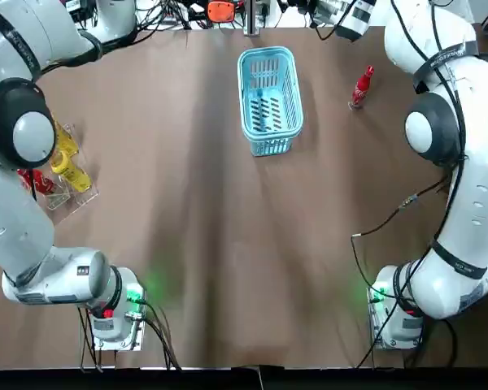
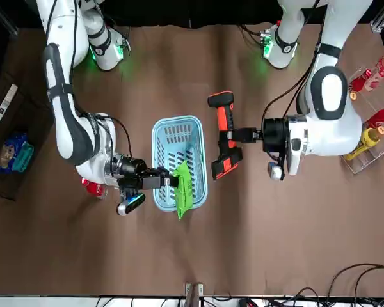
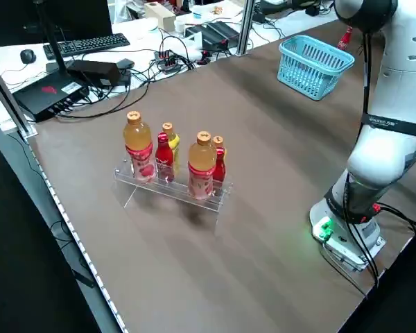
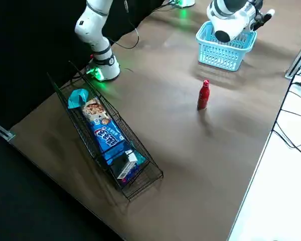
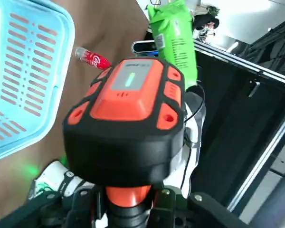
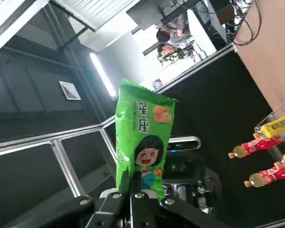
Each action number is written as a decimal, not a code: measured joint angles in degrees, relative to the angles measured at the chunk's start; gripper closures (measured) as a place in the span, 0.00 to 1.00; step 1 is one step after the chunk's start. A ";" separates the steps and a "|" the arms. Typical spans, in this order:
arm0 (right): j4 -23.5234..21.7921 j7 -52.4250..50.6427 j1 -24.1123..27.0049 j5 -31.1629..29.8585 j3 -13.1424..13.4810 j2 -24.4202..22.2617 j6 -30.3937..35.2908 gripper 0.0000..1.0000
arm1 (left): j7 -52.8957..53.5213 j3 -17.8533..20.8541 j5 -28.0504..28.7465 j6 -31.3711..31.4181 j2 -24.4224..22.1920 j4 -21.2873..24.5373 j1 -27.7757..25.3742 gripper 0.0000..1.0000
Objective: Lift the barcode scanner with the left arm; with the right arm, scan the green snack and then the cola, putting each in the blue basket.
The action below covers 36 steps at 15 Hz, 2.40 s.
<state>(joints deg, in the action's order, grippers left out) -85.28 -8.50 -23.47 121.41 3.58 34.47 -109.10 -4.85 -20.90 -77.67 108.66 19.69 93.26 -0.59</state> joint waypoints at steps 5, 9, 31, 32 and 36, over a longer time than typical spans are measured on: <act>0.02 -0.01 -0.34 0.53 -0.02 -0.01 -0.29 0.98 | 5.66 -2.27 -7.37 0.00 5.88 0.17 0.13 0.63; 0.02 -0.01 -0.34 0.70 -0.02 -0.01 -0.30 0.98 | 7.89 -2.29 -13.10 0.00 7.12 -0.05 -0.27 0.63; 3.50 17.10 -0.27 -49.45 0.55 -0.89 -2.10 0.97 | 9.20 -2.13 -3.25 0.05 8.57 -0.65 -0.42 0.63; 3.27 17.11 -0.84 -51.74 0.48 -0.88 -2.06 0.97 | 8.18 -2.13 -0.33 0.06 8.13 -0.84 -0.87 0.63; 2.13 16.95 -2.51 -57.70 0.43 -0.57 -2.09 0.97 | 4.56 -2.11 12.24 0.06 5.26 -1.10 -2.51 0.63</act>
<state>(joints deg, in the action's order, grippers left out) -83.15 8.46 -25.98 63.71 4.00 33.91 -111.19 -0.30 -23.01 -65.43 108.71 24.95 92.16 -3.10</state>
